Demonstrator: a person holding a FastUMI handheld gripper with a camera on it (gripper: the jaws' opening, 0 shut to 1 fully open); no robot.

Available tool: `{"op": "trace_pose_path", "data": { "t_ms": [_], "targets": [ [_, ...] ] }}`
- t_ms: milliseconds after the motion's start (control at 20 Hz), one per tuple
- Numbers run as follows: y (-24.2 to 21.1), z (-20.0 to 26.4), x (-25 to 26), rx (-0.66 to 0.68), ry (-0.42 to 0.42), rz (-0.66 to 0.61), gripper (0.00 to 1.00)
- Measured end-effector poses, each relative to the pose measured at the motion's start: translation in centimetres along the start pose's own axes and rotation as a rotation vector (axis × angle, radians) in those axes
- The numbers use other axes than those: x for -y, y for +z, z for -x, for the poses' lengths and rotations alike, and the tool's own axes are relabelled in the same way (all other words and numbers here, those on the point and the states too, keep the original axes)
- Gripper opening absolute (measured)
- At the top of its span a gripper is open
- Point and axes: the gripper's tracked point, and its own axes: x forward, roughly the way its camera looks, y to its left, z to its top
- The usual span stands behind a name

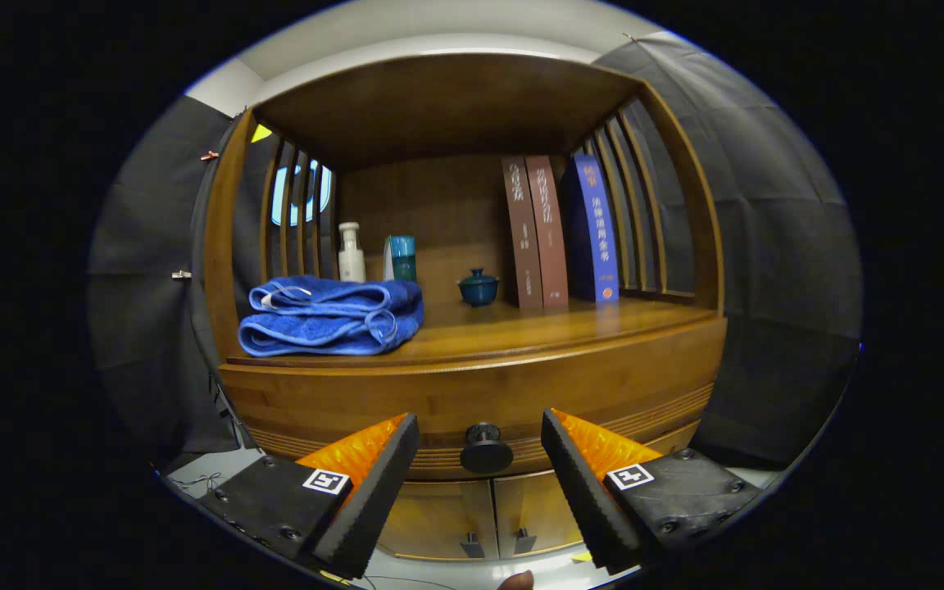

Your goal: Pull open the drawer, take out the items inside it, and place them on the countertop above the cabinet.

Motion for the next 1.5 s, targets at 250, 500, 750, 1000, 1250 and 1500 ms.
{"op": "trace_pose_path", "data": {
  "t_ms": [250,500,750,1000,1250,1500],
  "targets": [
    [-3.4,-2.7,1.0,-0.063,-0.020,0.042,0.67],
    [-3.0,-2.5,0.8,-0.026,-0.013,0.086,0.46],
    [-3.4,-2.1,0.8,-0.074,-0.028,0.066,0.25],
    [-3.8,2.6,1.1,-0.085,-0.006,0.036,0.25],
    [-4.3,8.0,1.8,-0.092,-0.002,0.003,0.25],
    [-4.9,11.8,1.9,-0.116,0.014,-0.017,0.25]
  ]
}}
